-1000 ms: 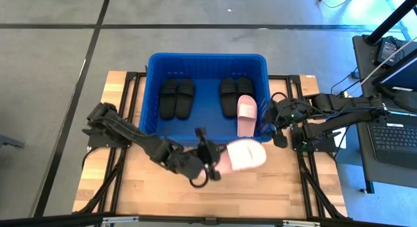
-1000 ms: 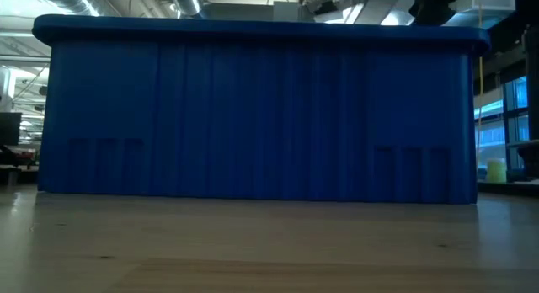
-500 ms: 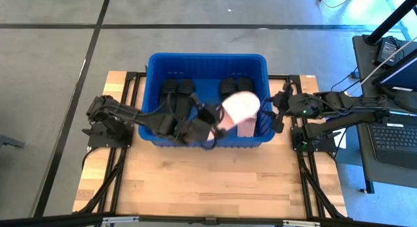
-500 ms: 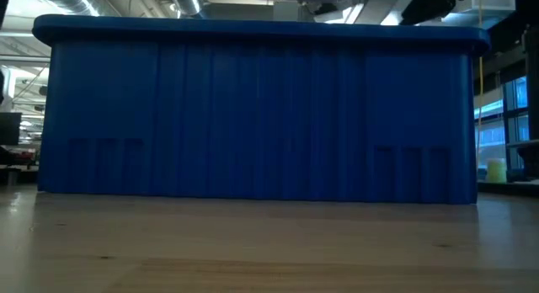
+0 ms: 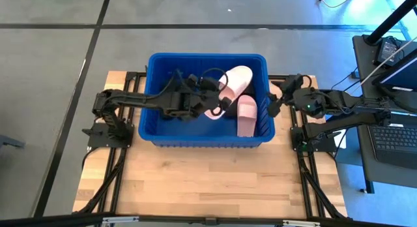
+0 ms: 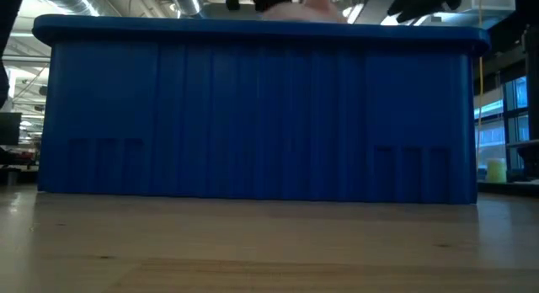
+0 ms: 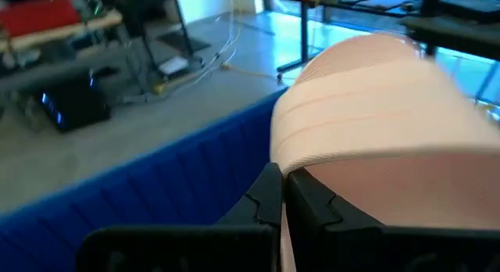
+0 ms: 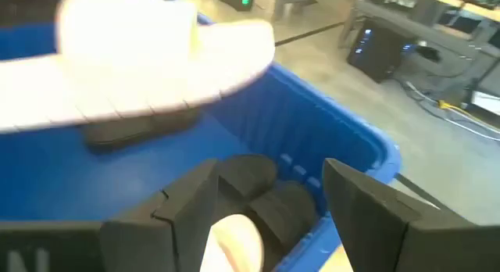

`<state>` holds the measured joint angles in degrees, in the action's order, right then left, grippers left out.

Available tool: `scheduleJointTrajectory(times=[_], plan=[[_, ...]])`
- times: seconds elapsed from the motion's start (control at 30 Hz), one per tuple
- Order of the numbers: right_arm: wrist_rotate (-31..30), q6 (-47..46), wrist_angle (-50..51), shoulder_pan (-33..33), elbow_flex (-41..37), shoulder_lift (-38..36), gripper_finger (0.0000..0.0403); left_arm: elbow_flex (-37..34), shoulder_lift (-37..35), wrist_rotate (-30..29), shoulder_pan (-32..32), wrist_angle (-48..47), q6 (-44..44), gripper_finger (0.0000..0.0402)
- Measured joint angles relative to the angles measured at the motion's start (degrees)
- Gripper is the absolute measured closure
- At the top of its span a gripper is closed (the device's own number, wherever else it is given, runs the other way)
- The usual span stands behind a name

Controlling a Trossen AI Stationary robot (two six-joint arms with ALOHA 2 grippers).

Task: Pick and place slides into bin
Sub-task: Put the pink slide into the blue container

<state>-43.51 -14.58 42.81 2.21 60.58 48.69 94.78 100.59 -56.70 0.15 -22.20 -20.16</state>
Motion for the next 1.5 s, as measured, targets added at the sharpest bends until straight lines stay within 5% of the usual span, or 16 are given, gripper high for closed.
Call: scheduleJointTrajectory(times=[0.3, 0.77, 1.1, 1.5], plan=[[-0.07, 10.51, -1.19, -5.96, 0.0, 0.09, 0.0171, 0.0, 7.87, -1.58, 1.72, -0.99, -17.84, 0.0401], [0.02, 11.73, 1.56, -10.05, -0.02, 0.11, 0.0171, 0.0, 20.59, -5.42, 1.61, -1.9, -36.62, 0.0401], [0.04, 11.98, 2.91, -10.05, -0.02, 0.11, 0.0171, 0.0, 22.59, -5.24, 0.51, -13.28, -49.47, 0.0401], [0.07, 11.99, 2.91, -10.05, -0.07, 0.76, 0.0171, 0.0, 22.59, -2.23, -0.29, -17.44, -53.29, 0.0401]])
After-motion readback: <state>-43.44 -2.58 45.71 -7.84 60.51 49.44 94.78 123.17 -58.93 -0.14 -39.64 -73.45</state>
